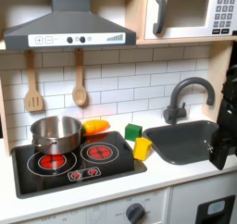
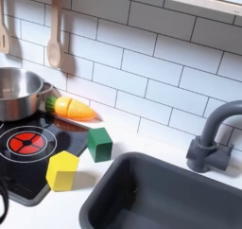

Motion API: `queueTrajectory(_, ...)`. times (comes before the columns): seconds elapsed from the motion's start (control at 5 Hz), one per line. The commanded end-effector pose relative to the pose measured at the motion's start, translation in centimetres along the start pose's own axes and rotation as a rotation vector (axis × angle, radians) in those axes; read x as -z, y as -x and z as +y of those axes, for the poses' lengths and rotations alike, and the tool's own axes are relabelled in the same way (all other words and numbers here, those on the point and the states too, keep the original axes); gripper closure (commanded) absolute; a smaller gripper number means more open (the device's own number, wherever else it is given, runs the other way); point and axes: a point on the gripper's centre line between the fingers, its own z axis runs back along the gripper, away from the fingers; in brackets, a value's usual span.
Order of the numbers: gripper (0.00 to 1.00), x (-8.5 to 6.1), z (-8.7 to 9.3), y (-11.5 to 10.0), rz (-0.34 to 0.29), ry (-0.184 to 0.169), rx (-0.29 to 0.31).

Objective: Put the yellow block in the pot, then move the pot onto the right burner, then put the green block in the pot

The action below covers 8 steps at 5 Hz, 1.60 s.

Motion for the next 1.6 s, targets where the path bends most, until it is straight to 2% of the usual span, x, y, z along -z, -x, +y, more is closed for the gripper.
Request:
queueTrajectory(0.0,0.00,0.0,0.0,0.0,0.000,0.000,0.000)
queueTrajectory(0.4,0.00,1.1,1.2,-1.8,-0.026,-0.014,0.025)
queueTrajectory(0.8,0.00,2.9,3.0,-5.5,-0.034,-0.051,0.078)
queueTrajectory(1.0,0.00,4.0,3.5,-7.1,-0.022,-0.047,0.078)
queueTrajectory(1.2,0.00,4.4,4.9,-9.1,-0.033,-0.061,0.070)
queueTrajectory(1.4,0.00,5.0,6.0,-11.4,-0.041,-0.071,0.089)
